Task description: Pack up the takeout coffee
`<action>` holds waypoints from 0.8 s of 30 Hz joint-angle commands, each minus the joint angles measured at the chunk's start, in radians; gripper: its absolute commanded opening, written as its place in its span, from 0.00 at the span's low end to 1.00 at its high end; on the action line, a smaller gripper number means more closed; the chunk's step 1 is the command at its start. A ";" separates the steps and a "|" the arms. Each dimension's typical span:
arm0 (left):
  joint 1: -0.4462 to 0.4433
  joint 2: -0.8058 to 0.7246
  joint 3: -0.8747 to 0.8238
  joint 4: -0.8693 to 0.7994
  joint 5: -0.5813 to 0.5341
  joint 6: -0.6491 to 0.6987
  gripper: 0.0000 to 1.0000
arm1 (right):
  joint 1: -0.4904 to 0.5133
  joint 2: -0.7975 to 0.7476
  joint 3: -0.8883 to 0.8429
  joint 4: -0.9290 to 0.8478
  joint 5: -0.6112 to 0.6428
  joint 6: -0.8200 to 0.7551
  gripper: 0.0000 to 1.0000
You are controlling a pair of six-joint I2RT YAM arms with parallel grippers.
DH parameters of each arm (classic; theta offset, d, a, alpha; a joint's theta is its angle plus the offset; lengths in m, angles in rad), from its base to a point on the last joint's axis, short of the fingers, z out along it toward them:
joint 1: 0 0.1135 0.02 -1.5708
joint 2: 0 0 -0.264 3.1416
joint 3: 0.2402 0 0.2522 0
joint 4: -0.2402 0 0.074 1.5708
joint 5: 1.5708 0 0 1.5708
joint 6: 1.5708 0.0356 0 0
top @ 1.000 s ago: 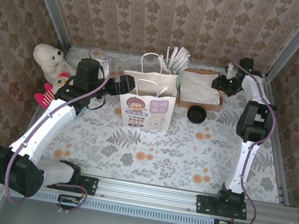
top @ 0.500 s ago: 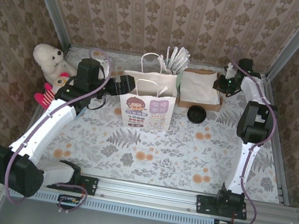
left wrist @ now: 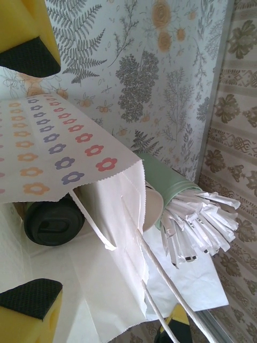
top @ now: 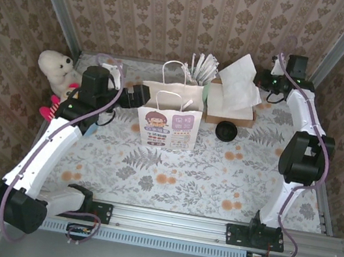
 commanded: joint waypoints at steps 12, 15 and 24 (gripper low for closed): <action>-0.006 -0.074 0.025 0.043 -0.017 0.152 1.00 | 0.024 -0.155 -0.090 0.072 -0.050 0.024 0.00; -0.007 -0.097 0.036 0.059 0.007 0.219 1.00 | 0.025 -0.215 -0.129 0.113 -0.085 0.019 0.00; -0.007 -0.077 0.138 0.139 0.186 0.419 1.00 | 0.047 -0.378 -0.169 0.176 -0.210 -0.007 0.00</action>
